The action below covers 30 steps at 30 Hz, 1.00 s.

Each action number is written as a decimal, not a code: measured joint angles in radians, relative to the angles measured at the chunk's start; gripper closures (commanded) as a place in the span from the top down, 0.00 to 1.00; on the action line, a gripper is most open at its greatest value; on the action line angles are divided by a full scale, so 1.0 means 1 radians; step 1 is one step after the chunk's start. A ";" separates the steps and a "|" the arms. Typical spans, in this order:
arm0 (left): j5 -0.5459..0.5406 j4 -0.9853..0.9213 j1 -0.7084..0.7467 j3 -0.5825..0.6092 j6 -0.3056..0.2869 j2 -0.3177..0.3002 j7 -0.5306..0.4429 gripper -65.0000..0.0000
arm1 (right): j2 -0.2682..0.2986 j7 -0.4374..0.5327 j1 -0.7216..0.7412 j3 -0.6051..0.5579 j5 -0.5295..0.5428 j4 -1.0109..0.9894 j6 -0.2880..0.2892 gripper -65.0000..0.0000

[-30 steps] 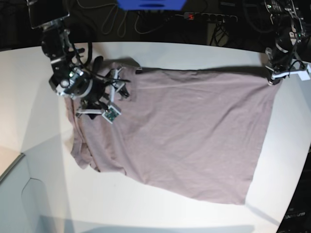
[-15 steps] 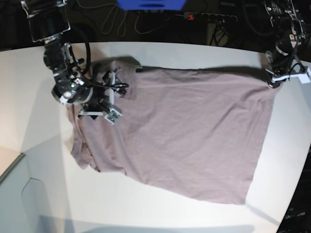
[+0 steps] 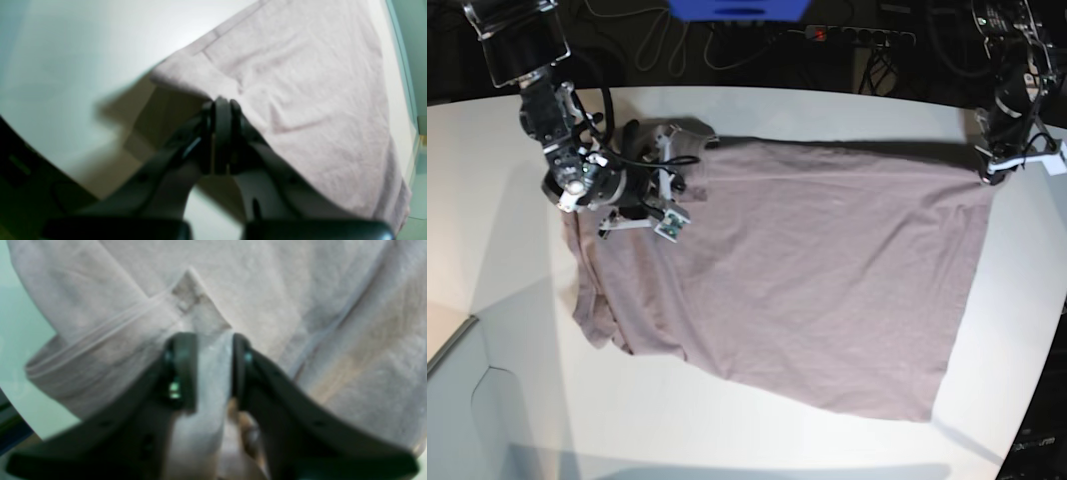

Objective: Layout the t-shirt on the table in an organized manner, then fold the t-shirt properly
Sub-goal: 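Regrasp the shirt edge with the right gripper and pull it outward, then lift the shirt edge with both grippers and lay it down flatter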

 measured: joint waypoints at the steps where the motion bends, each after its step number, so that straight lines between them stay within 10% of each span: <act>1: 0.000 0.000 -0.001 0.000 0.000 0.000 0.000 0.00 | 0.000 0.000 0.000 0.000 0.000 0.000 0.000 0.05; 13: 0.000 0.001 -0.002 0.000 0.000 0.001 0.001 0.00 | 0.063 -0.007 -0.096 0.021 -0.004 0.238 0.001 0.00; 30: -0.007 0.063 0.004 -0.002 0.000 -0.015 0.007 0.00 | -0.009 0.008 -0.570 0.532 0.001 0.630 0.008 0.00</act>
